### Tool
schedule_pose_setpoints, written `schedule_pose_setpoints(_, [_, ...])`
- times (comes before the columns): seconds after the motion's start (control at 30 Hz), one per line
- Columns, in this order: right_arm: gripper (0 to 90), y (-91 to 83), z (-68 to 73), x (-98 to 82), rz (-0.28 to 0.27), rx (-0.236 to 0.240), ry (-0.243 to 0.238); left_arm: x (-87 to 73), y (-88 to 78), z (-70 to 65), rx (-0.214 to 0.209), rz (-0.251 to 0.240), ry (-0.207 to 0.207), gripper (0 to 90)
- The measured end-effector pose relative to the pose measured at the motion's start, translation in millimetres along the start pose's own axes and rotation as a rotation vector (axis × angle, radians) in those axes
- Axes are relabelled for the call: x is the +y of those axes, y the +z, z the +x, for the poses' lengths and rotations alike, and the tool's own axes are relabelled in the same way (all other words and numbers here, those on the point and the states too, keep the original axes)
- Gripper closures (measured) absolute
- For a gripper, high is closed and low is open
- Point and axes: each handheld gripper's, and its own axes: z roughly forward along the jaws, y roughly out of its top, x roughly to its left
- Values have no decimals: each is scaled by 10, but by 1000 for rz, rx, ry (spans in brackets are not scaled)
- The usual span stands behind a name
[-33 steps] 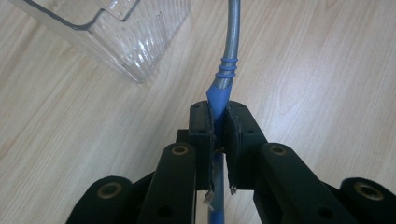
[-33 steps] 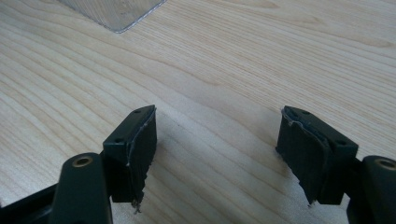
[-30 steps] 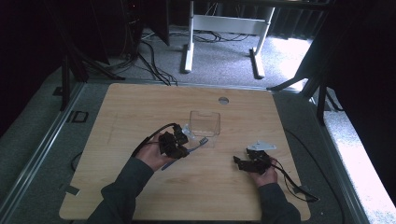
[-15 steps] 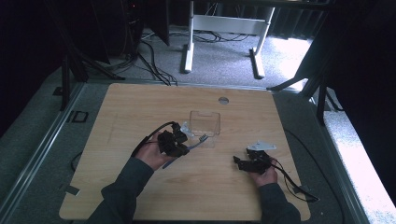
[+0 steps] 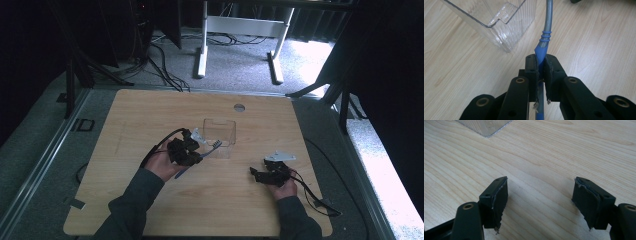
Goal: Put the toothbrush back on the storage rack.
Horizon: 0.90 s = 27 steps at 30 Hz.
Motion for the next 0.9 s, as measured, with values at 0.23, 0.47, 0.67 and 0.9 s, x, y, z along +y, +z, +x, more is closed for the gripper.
schedule_pose_setpoints(0.23, [280, 0, 0, 0, 0, 0, 0, 9, -29, 9, 5, -19, -11, 820])
schedule_pose_setpoints(0.47, [280, 0, 0, 0, 0, 0, 0, 31, -65, 25, 2, -31, -15, 819])
schedule_pose_setpoints(0.67, [280, 0, 0, 0, 0, 0, 0, 30, -78, 33, 9, -46, -27, 819])
schedule_pose_setpoints(0.9, [280, 0, 1, 0, 0, 0, 1, 34, -101, 41, 18, -68, -39, 819])
